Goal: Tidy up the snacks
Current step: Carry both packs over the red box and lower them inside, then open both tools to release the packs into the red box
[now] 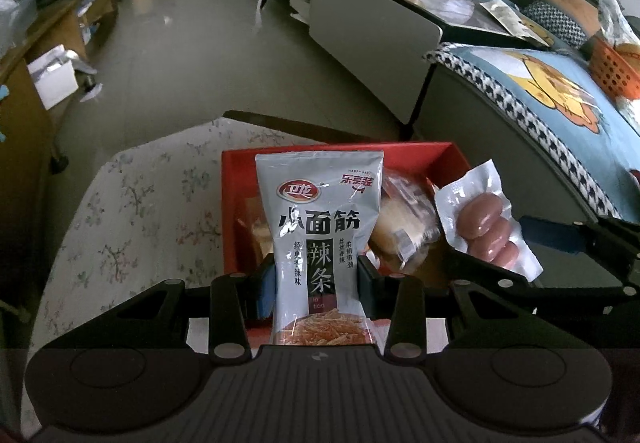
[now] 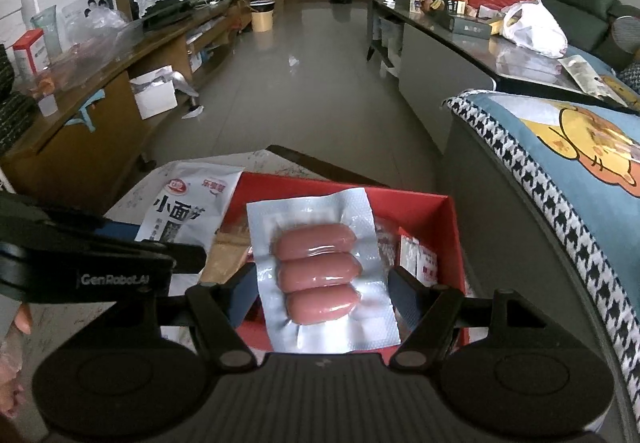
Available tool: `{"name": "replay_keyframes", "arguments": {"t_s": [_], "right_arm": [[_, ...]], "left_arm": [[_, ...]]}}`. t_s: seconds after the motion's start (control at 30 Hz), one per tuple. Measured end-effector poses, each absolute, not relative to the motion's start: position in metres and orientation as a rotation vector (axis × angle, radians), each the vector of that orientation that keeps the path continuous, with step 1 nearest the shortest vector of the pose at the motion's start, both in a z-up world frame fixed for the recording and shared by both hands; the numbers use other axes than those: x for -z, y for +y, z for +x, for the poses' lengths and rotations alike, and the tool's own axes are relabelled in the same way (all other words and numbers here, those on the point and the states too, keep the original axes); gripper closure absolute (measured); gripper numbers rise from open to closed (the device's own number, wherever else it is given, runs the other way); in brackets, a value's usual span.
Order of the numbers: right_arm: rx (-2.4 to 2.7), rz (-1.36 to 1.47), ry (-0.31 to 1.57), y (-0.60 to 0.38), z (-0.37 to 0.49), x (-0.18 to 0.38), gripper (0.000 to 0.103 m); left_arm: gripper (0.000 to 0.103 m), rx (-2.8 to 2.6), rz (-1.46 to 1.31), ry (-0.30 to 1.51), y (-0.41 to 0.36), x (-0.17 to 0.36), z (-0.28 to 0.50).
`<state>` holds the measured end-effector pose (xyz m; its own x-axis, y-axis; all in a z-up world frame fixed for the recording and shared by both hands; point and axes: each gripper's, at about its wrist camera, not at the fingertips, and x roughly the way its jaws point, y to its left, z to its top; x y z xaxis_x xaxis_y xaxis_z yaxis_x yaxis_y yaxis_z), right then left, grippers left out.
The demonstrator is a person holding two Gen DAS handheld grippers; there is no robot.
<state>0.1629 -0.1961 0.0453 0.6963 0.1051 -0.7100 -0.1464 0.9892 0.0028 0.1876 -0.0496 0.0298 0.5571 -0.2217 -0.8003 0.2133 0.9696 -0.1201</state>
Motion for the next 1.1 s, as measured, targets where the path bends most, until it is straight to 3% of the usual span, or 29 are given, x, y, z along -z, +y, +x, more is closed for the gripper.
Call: {"name": "replay_keyframes", "arguments": {"t_s": [0.8,1.1], "right_arm": [[-0.112,-0.003,0.892,-0.207,0.227,0.001,0.026],[-0.088,0.0,0.905,-0.211,0.23,0.005,0.025]], "left_arm": [[0.054,0.17,0.013,1.004,-0.063,0.011,0.238],[0.03,0.139,0.01,1.008,-0.056,0.013,0.24]]}}
